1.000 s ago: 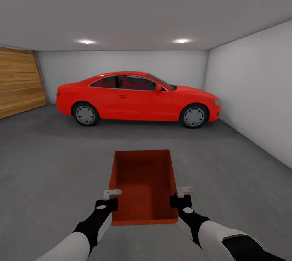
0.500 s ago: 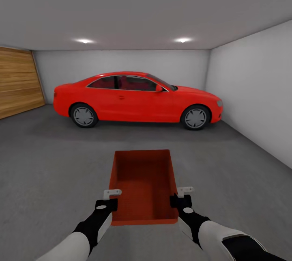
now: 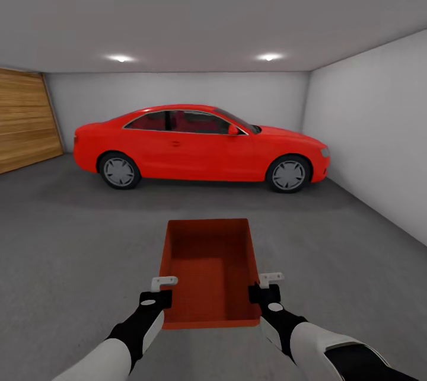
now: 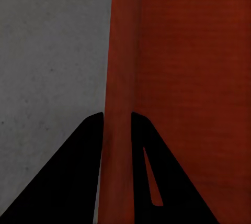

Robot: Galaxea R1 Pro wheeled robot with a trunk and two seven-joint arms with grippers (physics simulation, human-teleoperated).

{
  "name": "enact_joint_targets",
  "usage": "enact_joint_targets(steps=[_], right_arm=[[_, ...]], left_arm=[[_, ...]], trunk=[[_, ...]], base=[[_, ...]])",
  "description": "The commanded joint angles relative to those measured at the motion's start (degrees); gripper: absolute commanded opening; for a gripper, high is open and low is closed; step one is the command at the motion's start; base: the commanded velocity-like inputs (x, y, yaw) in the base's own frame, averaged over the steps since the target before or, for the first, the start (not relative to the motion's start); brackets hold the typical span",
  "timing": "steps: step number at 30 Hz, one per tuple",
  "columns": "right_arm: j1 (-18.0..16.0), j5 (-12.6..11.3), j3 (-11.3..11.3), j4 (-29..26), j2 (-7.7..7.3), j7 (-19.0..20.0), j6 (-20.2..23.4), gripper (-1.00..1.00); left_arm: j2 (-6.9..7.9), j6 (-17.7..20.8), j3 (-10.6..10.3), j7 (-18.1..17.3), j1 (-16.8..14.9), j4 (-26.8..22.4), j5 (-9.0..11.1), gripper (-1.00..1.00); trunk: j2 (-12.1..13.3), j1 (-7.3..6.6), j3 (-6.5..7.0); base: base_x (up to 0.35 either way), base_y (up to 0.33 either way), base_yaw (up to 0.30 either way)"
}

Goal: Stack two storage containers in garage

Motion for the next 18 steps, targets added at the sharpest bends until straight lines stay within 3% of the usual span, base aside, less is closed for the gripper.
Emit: enact_joint_targets(steps=[1, 18], right_arm=[[0.0, 0.7, -2.0, 0.1, 0.03, 0.3, 0.1, -1.0], [0.0, 0.7, -2.0, 0.1, 0.03, 0.3, 0.1, -1.0]], left_arm=[[-0.01, -1.9, 1.1, 1.7, -0.1, -0.3, -1.3, -1.0], [0.01, -1.9, 1.2, 1.7, -0.1, -0.3, -1.4, -1.0]], trunk=[[-0.1, 0.04, -0.08], [-0.1, 0.04, -0.08]], base=[[0.322, 0.0, 0.0], [0.322, 0.0, 0.0]])
